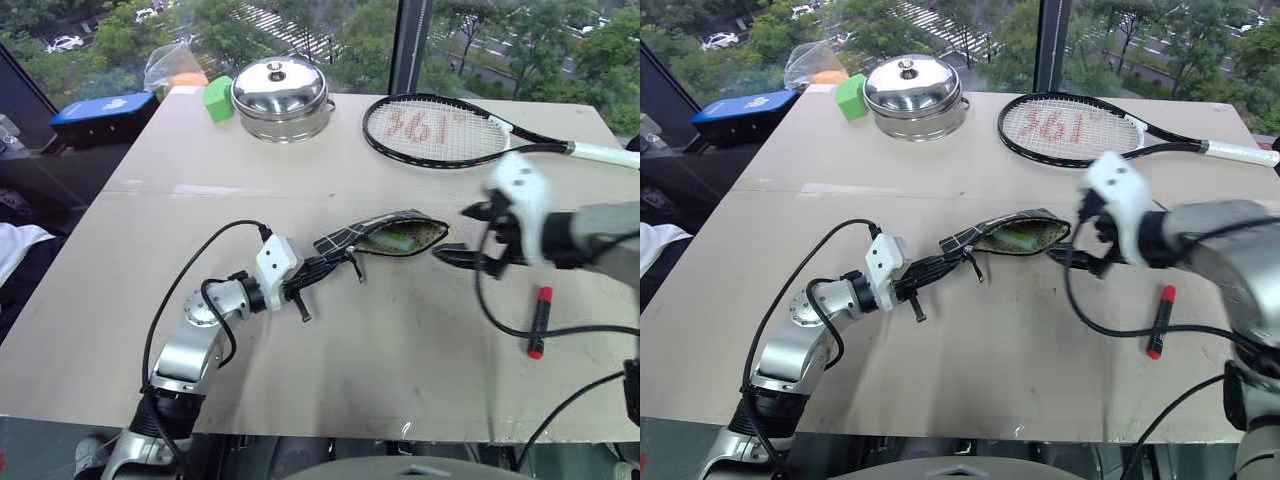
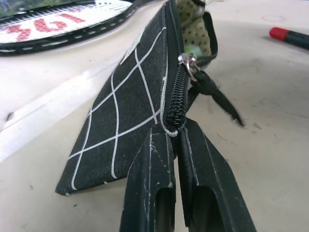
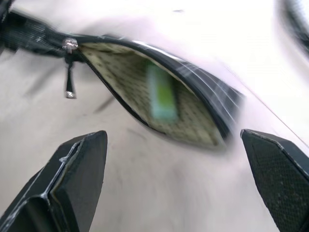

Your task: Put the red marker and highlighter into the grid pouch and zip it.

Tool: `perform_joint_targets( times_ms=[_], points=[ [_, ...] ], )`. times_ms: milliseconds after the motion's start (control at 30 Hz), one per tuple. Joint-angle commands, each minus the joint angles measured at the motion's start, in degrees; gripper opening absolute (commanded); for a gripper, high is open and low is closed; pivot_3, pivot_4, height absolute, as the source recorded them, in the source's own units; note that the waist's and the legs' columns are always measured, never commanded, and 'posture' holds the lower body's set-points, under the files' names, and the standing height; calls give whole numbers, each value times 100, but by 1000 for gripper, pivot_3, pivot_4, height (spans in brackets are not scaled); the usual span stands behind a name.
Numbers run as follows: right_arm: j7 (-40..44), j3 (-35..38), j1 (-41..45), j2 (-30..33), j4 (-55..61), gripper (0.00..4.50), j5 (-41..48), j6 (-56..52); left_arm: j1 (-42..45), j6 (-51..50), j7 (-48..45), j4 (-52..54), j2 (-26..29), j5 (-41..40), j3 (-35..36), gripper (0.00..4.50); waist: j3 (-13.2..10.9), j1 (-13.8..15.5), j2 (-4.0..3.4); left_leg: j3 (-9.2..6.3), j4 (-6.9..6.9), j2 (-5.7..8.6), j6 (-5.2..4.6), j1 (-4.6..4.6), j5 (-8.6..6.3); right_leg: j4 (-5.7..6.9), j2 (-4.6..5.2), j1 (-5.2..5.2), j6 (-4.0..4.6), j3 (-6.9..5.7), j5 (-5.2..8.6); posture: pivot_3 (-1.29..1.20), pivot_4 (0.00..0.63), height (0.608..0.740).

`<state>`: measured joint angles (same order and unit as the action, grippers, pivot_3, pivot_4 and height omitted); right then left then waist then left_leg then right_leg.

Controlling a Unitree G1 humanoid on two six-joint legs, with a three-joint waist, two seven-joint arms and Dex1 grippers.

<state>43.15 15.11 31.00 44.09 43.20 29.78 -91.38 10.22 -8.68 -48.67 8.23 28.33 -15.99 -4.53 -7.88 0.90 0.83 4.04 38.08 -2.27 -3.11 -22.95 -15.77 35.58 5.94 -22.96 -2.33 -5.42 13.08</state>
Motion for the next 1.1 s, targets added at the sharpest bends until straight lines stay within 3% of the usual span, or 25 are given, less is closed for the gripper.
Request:
perform_joint_targets(
  times_ms=[33,133,233,400,500,633,767,800,967,1100],
  points=[
    [-1048,1028,-1265,-215,843,4477,-22,-112,213,46,-67,-51,-21,-98,79,0,2,6,3,-5,3,-1,0,1,0,-1,-1,5,2,-6,2,0,150,740],
    [-2543,1177,-2412,-1156,1163,4477,-720,-112,431,77,-243,-273,-13,-104,16,0,5,7,7,-1,1,0,0,4,1,2,-7,6,1,-2,2,0,150,740],
    [-3643,888,-2997,-1906,1279,4477,-1279,-112,591,106,-383,-432,-18,-97,-16,0,3,-18,-16,13,6,3,1,2,2,13,-30,-5,-5,15,1,0,150,740],
    [-4238,494,-3446,-2742,1121,4477,-1523,-112,654,107,-474,-484,-19,-75,-15,0,4,-35,-14,19,11,-3,1,9,2,16,-54,-8,-23,37,-5,0,150,740],
    [-4391,384,-3773,-3094,926,3657,-1693,-112,652,91,-505,-457,-5,-68,-3,0,13,-14,-3,10,6,-7,2,7,1,15,-62,-8,-24,37,-3,0,150,740],
    [-4245,664,-3814,-3215,1023,1868,-1737,-112,641,90,-520,-452,5,-66,16,0,27,9,19,7,7,-6,1,8,1,5,-60,-7,-5,35,9,0,150,740],
    [-3871,766,-3911,-2805,1208,220,-1645,-112,656,84,-499,-454,-20,-55,4,0,24,46,16,7,11,5,-2,4,-1,0,-46,-4,-5,35,9,0,150,740],
    [-3641,734,-3875,-2550,1356,205,-1529,-30,679,60,-490,-444,-27,-62,2,0,24,44,16,7,12,6,-4,2,-2,-5,-45,-4,-5,35,9,0,150,740],
    [-2350,-4,-3020,-94,1680,205,-141,819,671,-6,-497,-379,17,-77,18,0,-6,-90,-20,25,15,7,-9,11,-4,-3,-47,-2,-7,58,8,0,150,740],
    [-1998,-851,-1979,1067,1680,205,325,1098,688,-48,-420,-310,-13,-63,34,0,-8,-128,-11,-16,4,-7,-8,17,-3,1,-85,-3,-23,48,20,0,150,740]
  ],
)
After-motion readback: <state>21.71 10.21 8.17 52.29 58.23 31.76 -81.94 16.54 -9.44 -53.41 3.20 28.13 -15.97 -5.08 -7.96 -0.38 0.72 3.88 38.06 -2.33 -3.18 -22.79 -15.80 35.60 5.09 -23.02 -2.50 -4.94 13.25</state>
